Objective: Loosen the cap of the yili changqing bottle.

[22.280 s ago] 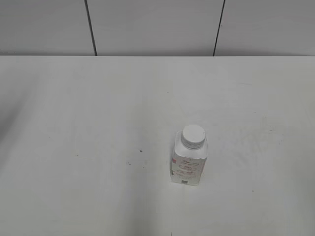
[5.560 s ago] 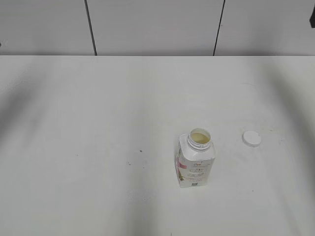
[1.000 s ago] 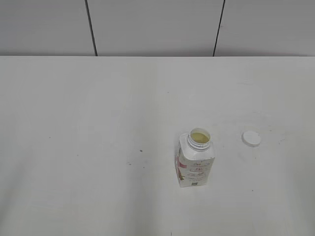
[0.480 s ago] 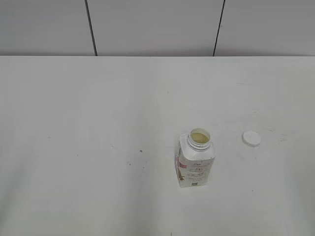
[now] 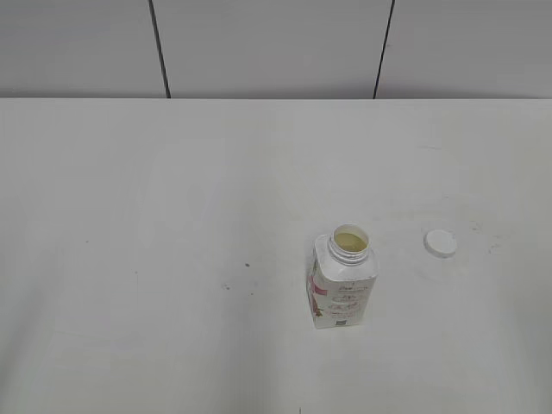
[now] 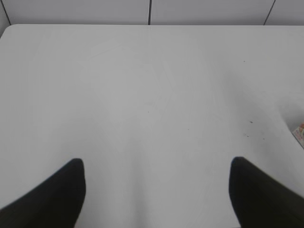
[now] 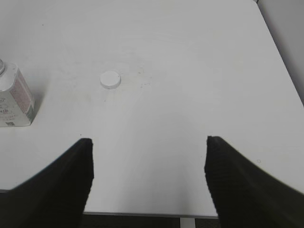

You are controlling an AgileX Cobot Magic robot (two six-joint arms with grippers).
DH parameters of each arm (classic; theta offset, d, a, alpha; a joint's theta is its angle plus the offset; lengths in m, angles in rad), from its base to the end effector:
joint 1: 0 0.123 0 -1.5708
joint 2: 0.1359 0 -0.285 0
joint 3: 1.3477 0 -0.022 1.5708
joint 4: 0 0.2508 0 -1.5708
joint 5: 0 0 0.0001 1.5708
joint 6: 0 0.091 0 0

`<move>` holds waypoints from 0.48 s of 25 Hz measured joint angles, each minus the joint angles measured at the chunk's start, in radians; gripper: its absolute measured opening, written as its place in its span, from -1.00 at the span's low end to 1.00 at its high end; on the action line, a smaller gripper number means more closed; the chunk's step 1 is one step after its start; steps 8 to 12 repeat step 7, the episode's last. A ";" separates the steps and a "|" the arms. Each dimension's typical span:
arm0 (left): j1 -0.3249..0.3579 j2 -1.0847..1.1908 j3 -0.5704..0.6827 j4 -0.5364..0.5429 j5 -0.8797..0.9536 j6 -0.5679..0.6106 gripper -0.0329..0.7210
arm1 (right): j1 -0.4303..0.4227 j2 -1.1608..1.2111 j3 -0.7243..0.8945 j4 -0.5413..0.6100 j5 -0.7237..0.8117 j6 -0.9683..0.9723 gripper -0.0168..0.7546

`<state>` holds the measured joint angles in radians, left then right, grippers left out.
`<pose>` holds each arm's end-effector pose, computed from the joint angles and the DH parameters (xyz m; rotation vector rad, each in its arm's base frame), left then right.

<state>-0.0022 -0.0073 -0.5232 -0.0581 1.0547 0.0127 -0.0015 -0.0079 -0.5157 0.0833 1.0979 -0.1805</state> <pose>-0.0086 -0.0046 0.2842 0.0185 2.0069 -0.0623 -0.0096 0.0068 0.2788 -0.1905 2.0462 -0.0131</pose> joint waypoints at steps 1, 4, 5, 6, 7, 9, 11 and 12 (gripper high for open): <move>0.000 0.000 0.000 0.000 0.000 0.000 0.59 | 0.000 0.000 0.000 0.000 0.000 0.000 0.54; 0.000 0.000 0.000 -0.002 0.000 0.000 0.59 | 0.000 0.000 0.000 0.000 0.000 0.001 0.54; 0.000 0.000 0.000 -0.003 0.000 0.000 0.59 | 0.000 0.000 0.000 -0.001 0.000 0.001 0.54; 0.000 0.000 0.000 -0.005 0.000 0.000 0.59 | 0.000 0.000 0.000 -0.001 0.000 0.001 0.54; 0.000 0.000 0.000 -0.005 0.000 0.000 0.59 | 0.000 0.000 0.000 -0.001 0.000 0.001 0.54; 0.000 0.000 0.000 -0.005 0.000 0.000 0.59 | 0.000 0.000 0.000 -0.001 0.000 0.001 0.54; 0.000 0.000 0.000 -0.005 0.000 0.000 0.59 | 0.000 0.000 0.000 -0.001 0.000 0.001 0.54; 0.000 0.000 0.000 -0.005 0.000 0.000 0.59 | 0.000 0.000 0.000 -0.001 0.000 0.001 0.54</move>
